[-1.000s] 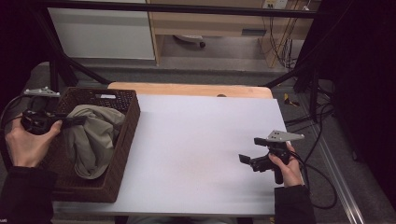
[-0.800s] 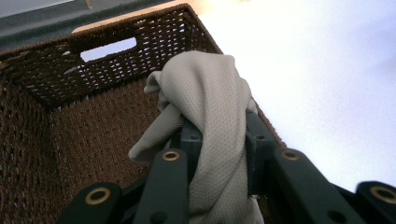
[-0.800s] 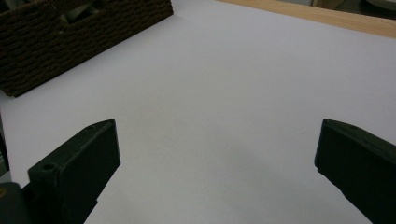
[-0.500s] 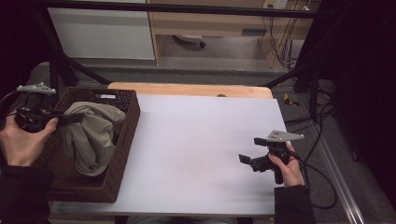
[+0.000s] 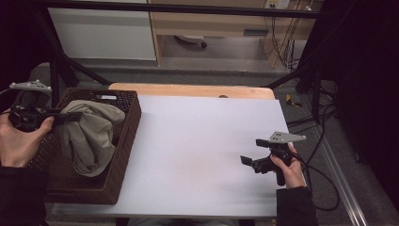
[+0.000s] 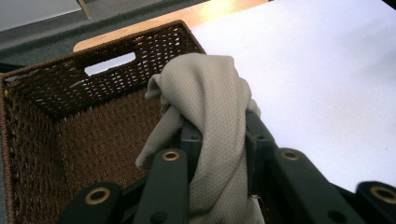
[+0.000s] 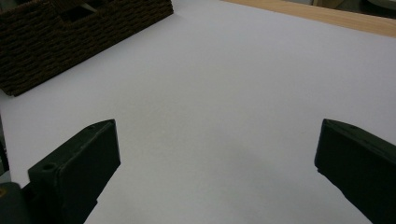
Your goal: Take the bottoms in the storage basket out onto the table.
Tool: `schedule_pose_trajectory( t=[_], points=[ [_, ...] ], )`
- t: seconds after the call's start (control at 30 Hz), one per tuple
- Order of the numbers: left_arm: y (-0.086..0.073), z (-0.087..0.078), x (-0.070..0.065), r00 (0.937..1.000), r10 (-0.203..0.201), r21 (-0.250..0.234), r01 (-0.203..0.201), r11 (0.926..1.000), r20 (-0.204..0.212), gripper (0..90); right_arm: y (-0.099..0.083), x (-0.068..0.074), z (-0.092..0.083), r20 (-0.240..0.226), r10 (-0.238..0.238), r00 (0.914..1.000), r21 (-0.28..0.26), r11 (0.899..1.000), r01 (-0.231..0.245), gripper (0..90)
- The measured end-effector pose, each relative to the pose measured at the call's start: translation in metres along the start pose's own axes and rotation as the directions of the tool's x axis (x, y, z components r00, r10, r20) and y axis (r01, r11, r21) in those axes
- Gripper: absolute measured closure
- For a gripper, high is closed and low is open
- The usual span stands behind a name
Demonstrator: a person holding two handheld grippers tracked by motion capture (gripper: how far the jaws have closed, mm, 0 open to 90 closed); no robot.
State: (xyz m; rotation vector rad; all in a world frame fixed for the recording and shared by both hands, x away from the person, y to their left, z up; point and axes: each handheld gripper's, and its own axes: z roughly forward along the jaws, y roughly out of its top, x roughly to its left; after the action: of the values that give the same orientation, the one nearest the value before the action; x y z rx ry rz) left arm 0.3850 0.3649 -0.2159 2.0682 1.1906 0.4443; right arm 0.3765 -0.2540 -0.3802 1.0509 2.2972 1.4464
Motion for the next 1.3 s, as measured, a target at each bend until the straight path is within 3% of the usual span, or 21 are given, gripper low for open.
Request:
schedule_pose_trajectory(
  t=[1.3],
  points=[
    [0.03, -0.024, -0.018, 0.9978, 0.056, -0.046, -0.054, 0.9975, 0.036, 73.4, 0.0, 0.0, 0.0, -0.002, -0.001, 1.0, 0.001, 1.0, 0.001, 0.7]
  ],
)
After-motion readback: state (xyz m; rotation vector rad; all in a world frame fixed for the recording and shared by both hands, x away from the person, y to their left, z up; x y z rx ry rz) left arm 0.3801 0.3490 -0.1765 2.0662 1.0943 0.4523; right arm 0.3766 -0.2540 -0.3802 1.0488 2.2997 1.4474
